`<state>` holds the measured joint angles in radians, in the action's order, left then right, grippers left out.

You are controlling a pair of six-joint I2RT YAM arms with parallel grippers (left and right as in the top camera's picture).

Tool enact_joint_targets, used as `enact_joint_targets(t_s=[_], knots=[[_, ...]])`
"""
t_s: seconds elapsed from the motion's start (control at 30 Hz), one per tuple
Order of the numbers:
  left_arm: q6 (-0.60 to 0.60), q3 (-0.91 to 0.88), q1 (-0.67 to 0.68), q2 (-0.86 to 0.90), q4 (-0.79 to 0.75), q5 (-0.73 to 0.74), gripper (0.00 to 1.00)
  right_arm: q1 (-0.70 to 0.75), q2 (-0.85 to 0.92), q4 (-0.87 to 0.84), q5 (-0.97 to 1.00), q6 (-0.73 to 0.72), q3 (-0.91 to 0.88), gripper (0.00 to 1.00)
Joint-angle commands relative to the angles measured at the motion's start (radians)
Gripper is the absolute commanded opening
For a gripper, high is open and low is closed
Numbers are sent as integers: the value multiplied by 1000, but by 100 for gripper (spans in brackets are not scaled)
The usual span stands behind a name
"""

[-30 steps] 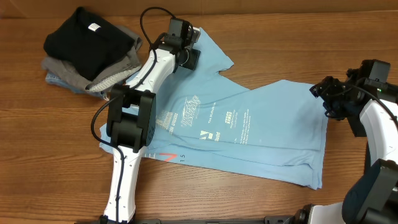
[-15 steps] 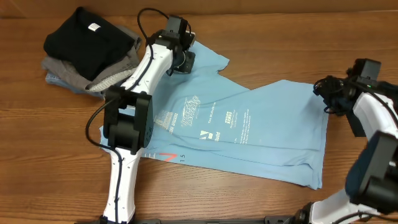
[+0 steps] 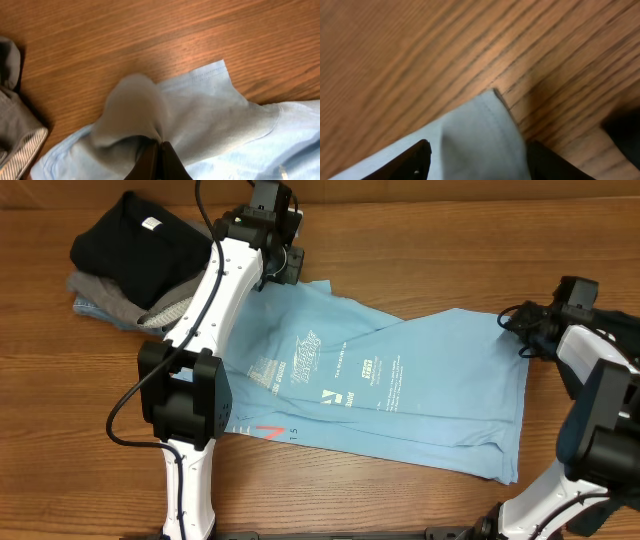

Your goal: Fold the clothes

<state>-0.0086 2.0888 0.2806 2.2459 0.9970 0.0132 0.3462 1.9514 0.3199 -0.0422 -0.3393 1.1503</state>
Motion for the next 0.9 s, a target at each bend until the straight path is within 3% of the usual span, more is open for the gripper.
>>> enact_joint_targets(t_s=[0.0,0.03,0.2,0.33,0.53,0.87], knots=[[-14,14,-5,-13,18,-28,4,0,49,-23,6,3,18,65],[-14,14,-5,-13,23,-28,4,0,59,-29,-1,3,18,63],[-14,14,-5,-17,52,-24,4,0,62,-34,-71,24,27,24],[-14,14,-6,-33,74,-25,4,4,11,20,-74,38,50,4],[-22,14,-6,-82,125,-81,4,8,-146,153,-76,31,79,4],[-85,14,-15,-122,362,-178,4,14,-378,561,-23,-47,80,4]])
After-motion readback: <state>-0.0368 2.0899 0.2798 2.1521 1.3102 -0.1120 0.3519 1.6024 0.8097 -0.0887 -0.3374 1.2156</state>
